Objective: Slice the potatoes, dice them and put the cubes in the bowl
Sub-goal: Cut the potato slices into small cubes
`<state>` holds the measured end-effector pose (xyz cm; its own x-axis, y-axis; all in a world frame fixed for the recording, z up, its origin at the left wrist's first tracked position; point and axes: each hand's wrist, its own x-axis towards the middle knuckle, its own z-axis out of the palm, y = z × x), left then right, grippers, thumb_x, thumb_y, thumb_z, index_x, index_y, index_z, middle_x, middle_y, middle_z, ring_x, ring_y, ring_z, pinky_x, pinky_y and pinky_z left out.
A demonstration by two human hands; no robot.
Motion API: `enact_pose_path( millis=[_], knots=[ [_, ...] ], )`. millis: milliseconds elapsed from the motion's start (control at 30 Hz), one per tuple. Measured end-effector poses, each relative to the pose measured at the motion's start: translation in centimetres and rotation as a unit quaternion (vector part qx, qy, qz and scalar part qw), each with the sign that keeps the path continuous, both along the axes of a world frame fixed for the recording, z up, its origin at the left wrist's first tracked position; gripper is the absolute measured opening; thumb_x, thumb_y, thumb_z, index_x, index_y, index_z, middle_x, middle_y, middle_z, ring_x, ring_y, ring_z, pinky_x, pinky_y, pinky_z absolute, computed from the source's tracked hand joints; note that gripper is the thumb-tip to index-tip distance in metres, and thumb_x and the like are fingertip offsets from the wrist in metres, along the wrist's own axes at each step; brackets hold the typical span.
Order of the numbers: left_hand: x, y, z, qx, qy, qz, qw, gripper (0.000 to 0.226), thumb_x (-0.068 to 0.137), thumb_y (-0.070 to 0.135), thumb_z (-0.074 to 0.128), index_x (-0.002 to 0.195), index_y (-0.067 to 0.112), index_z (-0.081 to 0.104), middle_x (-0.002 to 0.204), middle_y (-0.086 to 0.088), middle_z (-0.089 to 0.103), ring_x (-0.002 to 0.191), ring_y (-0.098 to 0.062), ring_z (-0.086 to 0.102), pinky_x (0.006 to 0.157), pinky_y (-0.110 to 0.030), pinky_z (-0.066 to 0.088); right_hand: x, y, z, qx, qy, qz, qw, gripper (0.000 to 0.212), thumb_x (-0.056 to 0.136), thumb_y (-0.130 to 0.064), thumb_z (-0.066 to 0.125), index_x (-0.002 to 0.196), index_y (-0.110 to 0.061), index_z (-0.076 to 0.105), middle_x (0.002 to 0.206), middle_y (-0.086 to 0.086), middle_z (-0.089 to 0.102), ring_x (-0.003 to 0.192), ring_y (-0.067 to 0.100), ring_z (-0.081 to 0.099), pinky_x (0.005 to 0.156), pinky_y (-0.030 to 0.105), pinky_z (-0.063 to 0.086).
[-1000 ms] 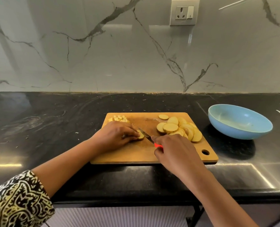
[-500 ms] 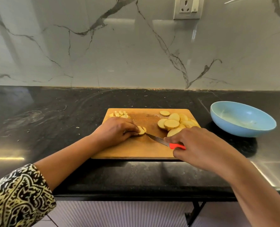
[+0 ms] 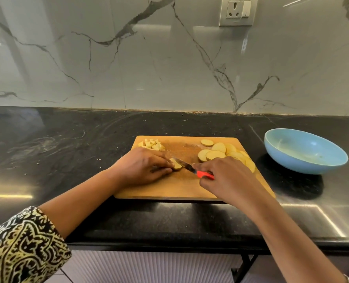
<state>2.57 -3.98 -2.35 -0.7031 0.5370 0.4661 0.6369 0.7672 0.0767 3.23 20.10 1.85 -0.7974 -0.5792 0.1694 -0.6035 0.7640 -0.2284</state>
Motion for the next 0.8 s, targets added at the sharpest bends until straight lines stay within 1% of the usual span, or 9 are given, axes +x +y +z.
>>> enact_pose_path(
  millis=[100,167,233,267,333,367,467,667,800],
  knots=[
    [-0.1,-0.3,0.2,-0.007,-0.021,-0.01,1.0,0.036,0.092,0.042,0.049,0.105,0.021,0.074,0.105,0.007,0.072,0.09,-0.007,0.069,0.072,-0.029,0.057,-0.5,-0.9,0.0,0.006,-0.001,0.01,1.0,0.04,0.093,-0.031,0.055,0.133,-0.034,0.054,0.091,-0.016,0.058,0.067,0.004,0.047,0.054,0.017,0.033],
    [-0.2,-0.6,0.5,-0.028,-0.032,-0.015,0.999,0.038,0.092,0.044,0.047,0.107,0.02,0.073,0.107,0.006,0.071,0.092,-0.007,0.069,0.072,-0.031,0.058,-0.9,-1.7,0.0,0.026,0.012,0.016,0.999,0.039,0.093,-0.031,0.054,0.132,-0.031,0.056,0.105,-0.009,0.065,0.082,0.008,0.054,0.064,0.022,0.043],
    [-0.1,-0.6,0.7,-0.062,-0.039,-0.022,0.997,0.04,0.093,0.043,0.044,0.111,0.019,0.071,0.111,0.005,0.07,0.098,-0.005,0.067,0.075,-0.031,0.058,-0.9,-2.0,0.0,0.042,0.015,0.023,0.999,0.039,0.094,-0.032,0.054,0.133,-0.03,0.055,0.11,-0.006,0.065,0.092,0.012,0.057,0.072,0.025,0.048],
    [-0.1,-0.7,0.7,-0.076,-0.041,-0.024,0.996,0.042,0.094,0.043,0.042,0.113,0.018,0.07,0.113,0.005,0.068,0.103,-0.004,0.065,0.08,-0.031,0.057,-0.8,-1.8,-0.1,0.048,0.015,0.027,0.998,0.039,0.094,-0.031,0.053,0.134,-0.03,0.054,0.106,-0.008,0.064,0.089,0.01,0.056,0.069,0.023,0.046],
    [-0.1,-0.8,0.8,-0.089,-0.052,-0.024,0.994,0.044,0.095,0.044,0.039,0.118,0.018,0.066,0.119,0.006,0.065,0.112,-0.001,0.059,0.09,-0.03,0.054,-0.1,-0.6,-0.1,0.054,0.008,0.035,0.998,0.042,0.095,-0.031,0.052,0.137,-0.033,0.049,0.09,-0.015,0.055,0.072,0.002,0.048,0.056,0.015,0.033],
    [0.0,-0.9,0.9,-0.091,-0.057,-0.024,0.994,0.046,0.095,0.045,0.038,0.12,0.018,0.065,0.121,0.006,0.064,0.115,0.0,0.056,0.093,-0.03,0.052,0.3,0.1,0.0,0.057,0.006,0.035,0.998,0.044,0.095,-0.031,0.052,0.138,-0.035,0.047,0.081,-0.02,0.049,0.065,0.001,0.044,0.051,0.015,0.028],
    [0.2,-1.0,0.9,-0.1,-0.06,-0.029,0.993,0.047,0.094,0.046,0.037,0.123,0.018,0.063,0.124,0.006,0.063,0.118,0.0,0.053,0.096,-0.031,0.05,1.2,2.1,0.8,0.076,0.007,0.024,0.997,0.044,0.095,-0.032,0.051,0.137,-0.042,0.046,0.065,-0.022,0.038,0.058,0.0,0.041,0.047,0.015,0.026],
    [0.4,-1.3,0.8,-0.072,-0.044,-0.025,0.996,0.052,0.096,0.056,0.032,0.126,0.025,0.061,0.127,0.009,0.06,0.118,-0.004,0.056,0.092,-0.034,0.053,1.8,3.0,2.1,0.053,0.011,-0.001,0.999,0.041,0.093,-0.035,0.051,0.132,-0.048,0.05,0.064,-0.019,0.04,0.057,0.001,0.042,0.044,0.016,0.028],
    [0.5,-1.8,0.9,-0.047,-0.015,-0.021,0.999,0.047,0.095,0.056,0.038,0.119,0.027,0.065,0.122,0.012,0.063,0.113,-0.002,0.059,0.08,-0.032,0.057,1.4,1.9,1.3,0.016,0.012,-0.006,1.0,0.041,0.093,-0.036,0.051,0.132,-0.046,0.051,0.066,-0.02,0.044,0.057,0.003,0.043,0.045,0.017,0.026]
  ],
)
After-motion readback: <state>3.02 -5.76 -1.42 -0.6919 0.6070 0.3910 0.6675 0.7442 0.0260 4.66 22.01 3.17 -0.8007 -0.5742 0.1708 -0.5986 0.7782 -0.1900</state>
